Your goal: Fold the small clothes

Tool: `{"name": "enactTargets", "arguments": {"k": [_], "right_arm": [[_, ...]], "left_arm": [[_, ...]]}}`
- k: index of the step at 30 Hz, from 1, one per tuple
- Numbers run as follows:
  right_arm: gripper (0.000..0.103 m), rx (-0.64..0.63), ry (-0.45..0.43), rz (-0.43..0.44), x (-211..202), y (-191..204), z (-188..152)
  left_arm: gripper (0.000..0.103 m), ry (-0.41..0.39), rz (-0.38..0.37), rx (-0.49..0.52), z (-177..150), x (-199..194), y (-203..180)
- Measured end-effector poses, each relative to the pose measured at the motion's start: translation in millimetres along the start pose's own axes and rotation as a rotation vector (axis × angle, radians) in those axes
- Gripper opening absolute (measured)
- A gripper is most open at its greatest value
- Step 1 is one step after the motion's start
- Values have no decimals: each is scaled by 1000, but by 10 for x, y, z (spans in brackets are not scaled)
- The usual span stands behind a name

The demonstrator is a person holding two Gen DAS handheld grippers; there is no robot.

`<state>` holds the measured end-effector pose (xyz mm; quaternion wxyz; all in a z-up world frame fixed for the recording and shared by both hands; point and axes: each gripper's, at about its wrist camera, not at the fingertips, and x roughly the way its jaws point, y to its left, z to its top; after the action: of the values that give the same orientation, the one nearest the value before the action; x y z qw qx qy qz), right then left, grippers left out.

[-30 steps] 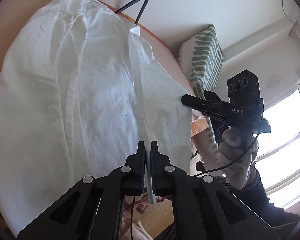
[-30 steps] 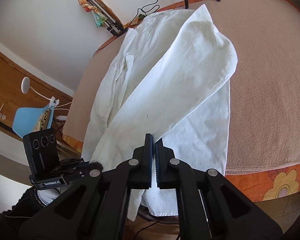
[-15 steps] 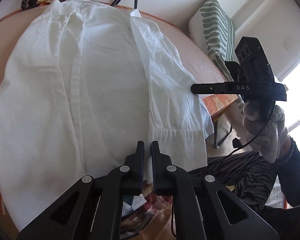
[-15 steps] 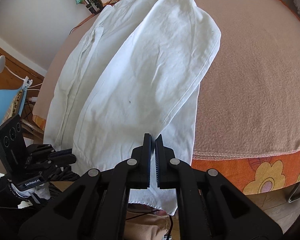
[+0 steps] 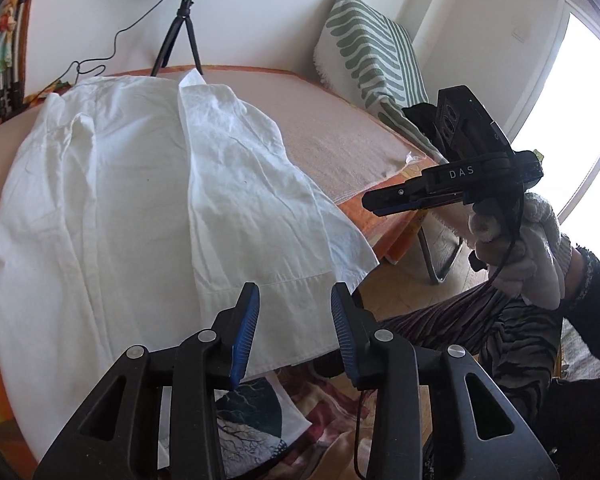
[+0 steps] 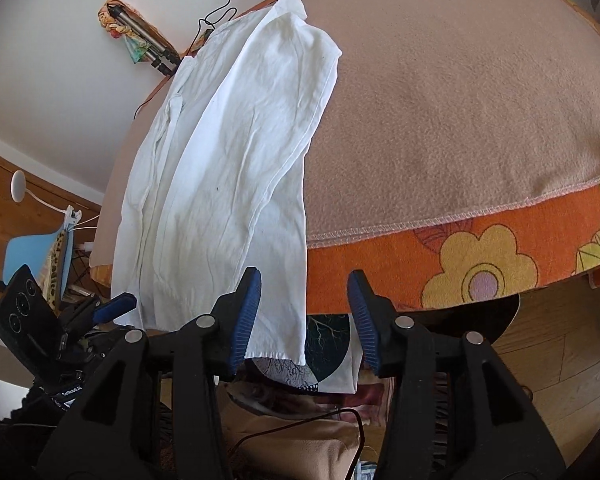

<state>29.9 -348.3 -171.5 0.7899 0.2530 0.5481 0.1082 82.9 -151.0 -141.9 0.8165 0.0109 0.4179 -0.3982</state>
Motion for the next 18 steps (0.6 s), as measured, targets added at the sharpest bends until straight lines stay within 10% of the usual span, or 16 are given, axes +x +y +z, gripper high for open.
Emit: {"name": "enactTargets", "arguments": {"k": [6, 11, 18], "right_arm": [[47, 28, 55, 33, 178, -71, -187], [7, 57, 90, 128, 269, -88, -207], [4, 15, -8, 252, -9, 159, -138]], "left_arm": [[48, 16, -5, 102, -17, 213, -294], [52, 14, 37, 216, -75, 319, -509], [52, 5, 63, 274, -85, 472, -673]]}}
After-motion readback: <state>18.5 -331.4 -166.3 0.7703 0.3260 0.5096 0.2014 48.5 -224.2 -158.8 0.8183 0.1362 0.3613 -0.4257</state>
